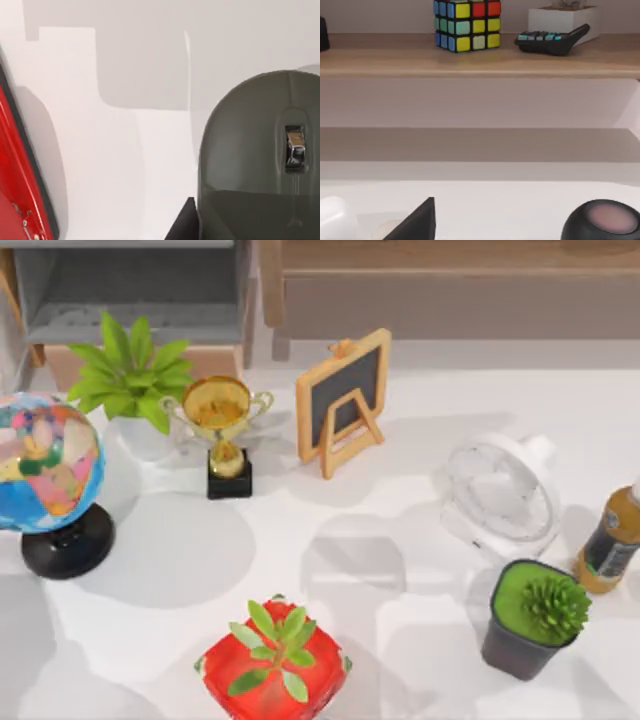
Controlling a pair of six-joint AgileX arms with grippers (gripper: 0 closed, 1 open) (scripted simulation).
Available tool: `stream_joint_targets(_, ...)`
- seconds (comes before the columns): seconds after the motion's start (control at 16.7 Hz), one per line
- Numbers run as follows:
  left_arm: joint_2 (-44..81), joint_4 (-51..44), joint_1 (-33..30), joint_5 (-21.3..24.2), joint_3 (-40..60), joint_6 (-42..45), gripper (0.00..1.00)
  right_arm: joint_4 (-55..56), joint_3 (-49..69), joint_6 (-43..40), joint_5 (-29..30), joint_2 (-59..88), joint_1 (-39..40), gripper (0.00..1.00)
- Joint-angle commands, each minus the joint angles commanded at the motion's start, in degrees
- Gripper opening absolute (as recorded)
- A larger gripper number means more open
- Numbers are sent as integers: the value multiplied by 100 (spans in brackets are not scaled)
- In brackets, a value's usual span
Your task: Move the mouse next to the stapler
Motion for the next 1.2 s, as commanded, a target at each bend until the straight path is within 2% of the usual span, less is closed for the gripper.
stream_joint_targets(0.54,-424,140,-200,-248,-198,21,0,0,0,0,0,0,0,100)
stream_joint_targets(1.2,410,263,101,153,35,-60,0,0,0,0,0,0,0,100)
